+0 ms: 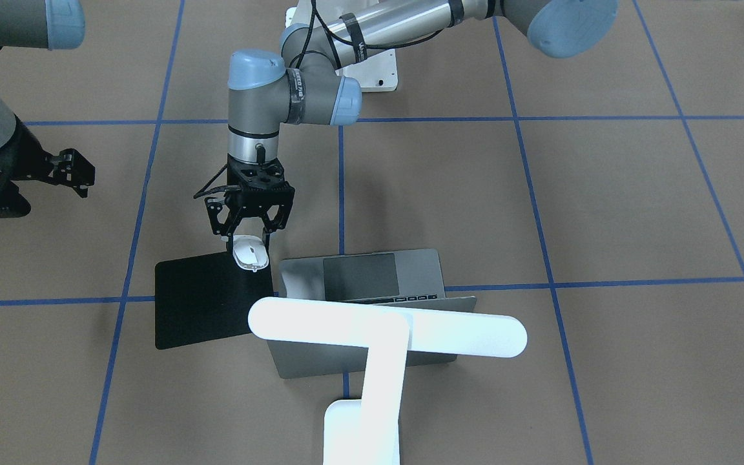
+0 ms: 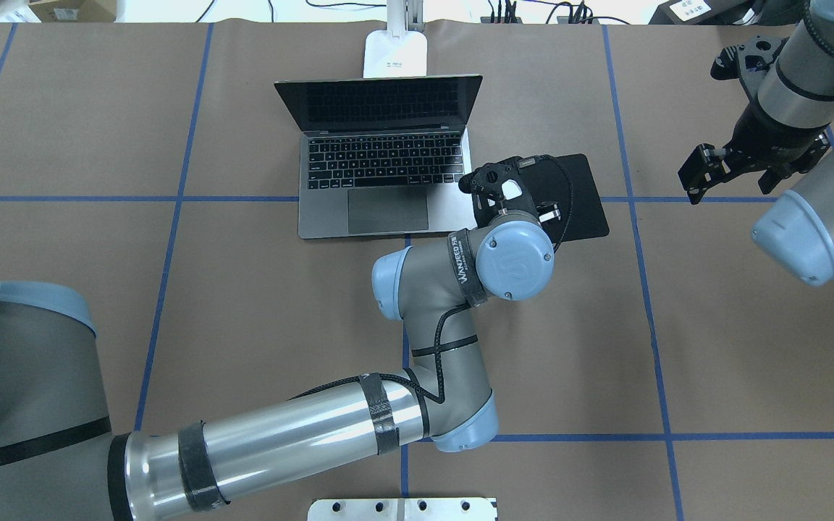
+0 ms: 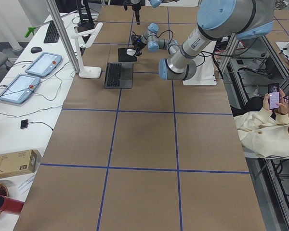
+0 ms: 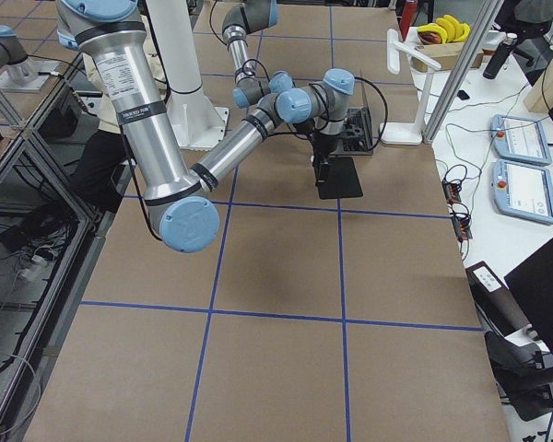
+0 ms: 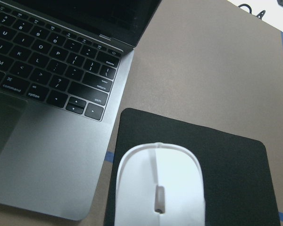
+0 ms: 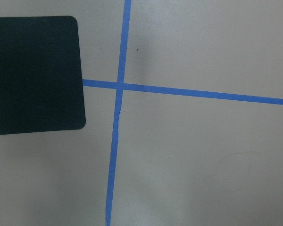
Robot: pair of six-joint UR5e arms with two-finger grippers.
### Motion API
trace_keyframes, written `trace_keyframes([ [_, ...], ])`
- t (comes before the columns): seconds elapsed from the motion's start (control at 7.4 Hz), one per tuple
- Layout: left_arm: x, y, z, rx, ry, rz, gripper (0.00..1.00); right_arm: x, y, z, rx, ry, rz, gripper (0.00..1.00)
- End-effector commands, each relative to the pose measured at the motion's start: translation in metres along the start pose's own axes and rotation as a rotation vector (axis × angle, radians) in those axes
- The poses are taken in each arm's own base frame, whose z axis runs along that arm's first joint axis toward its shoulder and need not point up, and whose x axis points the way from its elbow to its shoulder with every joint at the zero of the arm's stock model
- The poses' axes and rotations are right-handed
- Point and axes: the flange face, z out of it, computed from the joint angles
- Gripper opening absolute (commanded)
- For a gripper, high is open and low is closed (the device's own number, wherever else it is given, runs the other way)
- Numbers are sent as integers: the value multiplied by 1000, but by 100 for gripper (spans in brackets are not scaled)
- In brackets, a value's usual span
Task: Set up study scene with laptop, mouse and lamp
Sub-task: 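Place the mouse on the mouse pad and open the left gripper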
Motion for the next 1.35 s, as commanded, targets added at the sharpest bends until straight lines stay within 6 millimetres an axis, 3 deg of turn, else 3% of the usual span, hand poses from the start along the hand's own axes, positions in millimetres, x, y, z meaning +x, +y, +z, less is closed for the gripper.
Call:
trace_keyframes([
  [0.0, 7, 0, -4, 8, 8, -1, 80, -2, 2, -2, 3, -5, -4, 100],
  [0.27, 15, -3, -9, 10, 18, 0, 86, -3, 3, -7, 12, -9, -8, 100],
  [0.41, 22, -6, -20, 6, 43, 21, 97, -4, 3, -8, 14, -9, -9, 100],
  [0.54, 15, -17, -40, 0, 79, 31, 99, -3, 2, -8, 16, -2, -6, 100],
  [0.68, -29, -20, -56, -34, 99, 27, 99, 6, -2, -11, 20, 3, 11, 100],
  [0.81, -79, -26, -93, -118, 87, 33, 99, 17, -5, -11, 25, 14, 29, 100],
  [0.95, -112, -39, -138, -156, 67, 40, 99, 33, -3, -8, 39, 57, 47, 100],
  [1.08, -130, -53, -170, -189, 35, 90, 99, 55, -3, -2, 50, 96, 56, 100],
  [1.22, -137, -74, -184, -199, 12, 119, 99, 66, -13, -5, 57, 92, 56, 100],
])
